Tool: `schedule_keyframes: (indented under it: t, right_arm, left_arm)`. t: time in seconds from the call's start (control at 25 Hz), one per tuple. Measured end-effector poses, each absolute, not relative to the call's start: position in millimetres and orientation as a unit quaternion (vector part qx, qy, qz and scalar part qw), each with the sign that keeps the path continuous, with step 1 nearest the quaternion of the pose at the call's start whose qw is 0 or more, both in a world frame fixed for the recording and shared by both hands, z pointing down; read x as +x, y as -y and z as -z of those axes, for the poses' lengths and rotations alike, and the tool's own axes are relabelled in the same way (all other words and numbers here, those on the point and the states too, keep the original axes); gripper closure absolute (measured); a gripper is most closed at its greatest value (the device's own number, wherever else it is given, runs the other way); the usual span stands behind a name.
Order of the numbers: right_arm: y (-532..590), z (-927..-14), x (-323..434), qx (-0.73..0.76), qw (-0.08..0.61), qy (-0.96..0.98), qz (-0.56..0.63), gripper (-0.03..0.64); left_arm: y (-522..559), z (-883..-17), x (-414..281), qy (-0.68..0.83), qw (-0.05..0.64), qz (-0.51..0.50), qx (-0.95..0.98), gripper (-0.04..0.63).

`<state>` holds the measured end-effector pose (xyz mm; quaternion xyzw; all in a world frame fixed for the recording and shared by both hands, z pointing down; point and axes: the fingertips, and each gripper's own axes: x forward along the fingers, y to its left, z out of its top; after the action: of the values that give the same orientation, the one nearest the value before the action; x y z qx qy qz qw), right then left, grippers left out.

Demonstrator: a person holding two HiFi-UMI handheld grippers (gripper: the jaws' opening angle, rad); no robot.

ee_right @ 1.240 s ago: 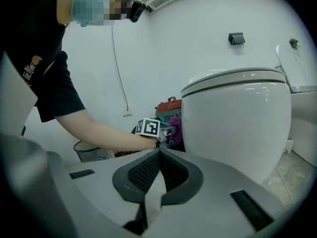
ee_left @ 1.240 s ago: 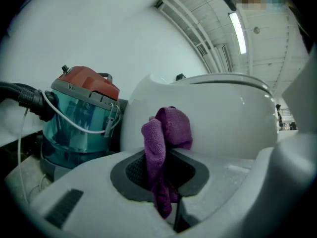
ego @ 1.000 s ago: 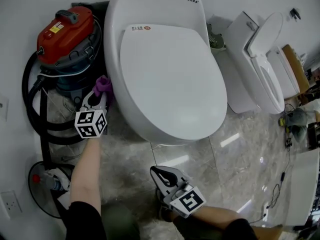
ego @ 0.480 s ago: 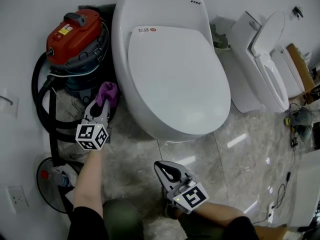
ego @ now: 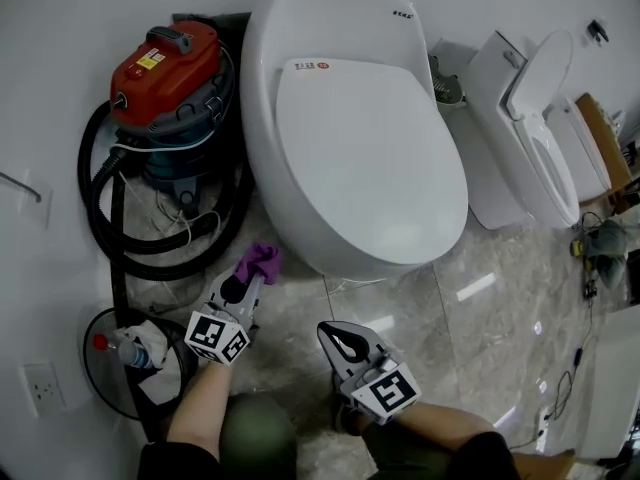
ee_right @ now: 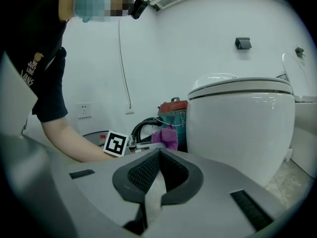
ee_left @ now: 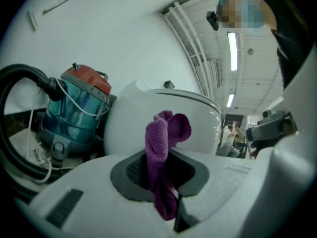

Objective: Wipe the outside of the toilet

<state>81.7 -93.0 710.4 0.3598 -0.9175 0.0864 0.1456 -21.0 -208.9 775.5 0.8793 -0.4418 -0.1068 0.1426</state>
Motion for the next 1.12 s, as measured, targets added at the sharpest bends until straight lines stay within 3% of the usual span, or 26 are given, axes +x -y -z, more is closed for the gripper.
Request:
schedule_keyframes:
  t: [0.24,0.52,1.12]
  right_arm:
    - [85,-715,78,0.340,0.164,0.923,-0.081,0.617]
    - [79,-725,73,0.329,0.164,0.925,-0.095,0.617]
    - [86,-745,109,0.349,0.147,0.914,-0.144,0.617]
  left_arm:
    - [182,-807,17,0.395,0.179,0.078,0.898,0.541]
    - [223,-836,20,0.440,0.204,0.076,0.871,0.541]
    - [364,-844,-44,0.562,0.188,0.038,0.804,0.541]
